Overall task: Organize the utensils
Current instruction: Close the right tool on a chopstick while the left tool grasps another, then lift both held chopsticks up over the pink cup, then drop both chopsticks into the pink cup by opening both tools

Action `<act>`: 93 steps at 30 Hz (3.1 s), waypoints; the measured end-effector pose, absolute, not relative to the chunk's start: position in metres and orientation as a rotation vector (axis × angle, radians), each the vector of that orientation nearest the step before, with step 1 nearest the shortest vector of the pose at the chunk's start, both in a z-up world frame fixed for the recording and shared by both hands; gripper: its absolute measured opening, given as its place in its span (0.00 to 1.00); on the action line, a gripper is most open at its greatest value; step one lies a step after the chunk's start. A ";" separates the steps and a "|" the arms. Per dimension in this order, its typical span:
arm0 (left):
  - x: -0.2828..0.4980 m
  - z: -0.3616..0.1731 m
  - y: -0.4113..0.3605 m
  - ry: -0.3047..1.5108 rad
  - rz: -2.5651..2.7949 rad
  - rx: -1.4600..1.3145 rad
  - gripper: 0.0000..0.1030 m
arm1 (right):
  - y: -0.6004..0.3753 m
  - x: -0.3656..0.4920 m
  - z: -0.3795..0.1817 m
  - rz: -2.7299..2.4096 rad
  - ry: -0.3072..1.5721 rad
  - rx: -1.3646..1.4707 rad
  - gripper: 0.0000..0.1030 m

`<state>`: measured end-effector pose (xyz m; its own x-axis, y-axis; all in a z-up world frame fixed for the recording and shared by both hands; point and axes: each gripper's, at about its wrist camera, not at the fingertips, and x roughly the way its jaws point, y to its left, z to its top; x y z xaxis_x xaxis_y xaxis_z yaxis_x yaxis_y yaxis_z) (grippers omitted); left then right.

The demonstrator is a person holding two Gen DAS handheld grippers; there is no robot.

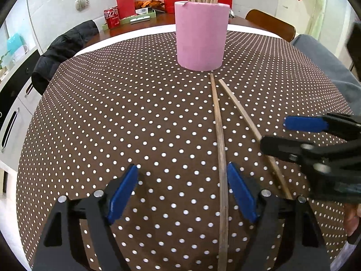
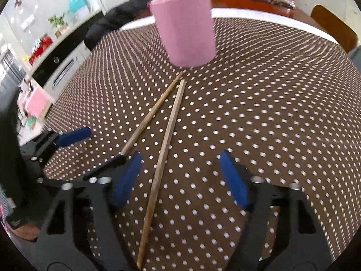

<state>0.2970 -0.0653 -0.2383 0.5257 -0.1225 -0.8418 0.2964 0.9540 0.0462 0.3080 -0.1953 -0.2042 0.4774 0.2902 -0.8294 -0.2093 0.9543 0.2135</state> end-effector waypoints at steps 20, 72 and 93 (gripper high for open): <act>0.306 -0.234 -0.089 0.989 -0.359 0.177 0.06 | -0.191 0.271 -0.206 0.416 1.019 -0.113 0.11; 0.302 -0.070 -0.049 0.274 -0.415 -0.176 0.06 | -0.247 0.271 -0.076 0.422 0.394 0.239 0.06; 0.399 0.008 -0.084 0.027 -0.475 -0.208 0.06 | -0.241 0.385 0.025 0.377 0.128 0.223 0.06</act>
<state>0.3987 -0.0843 0.0081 0.8894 -0.4567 0.0224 0.4512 0.8686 -0.2051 0.3846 -0.2412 0.0253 0.9222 0.3780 -0.0821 -0.3500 0.9058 0.2389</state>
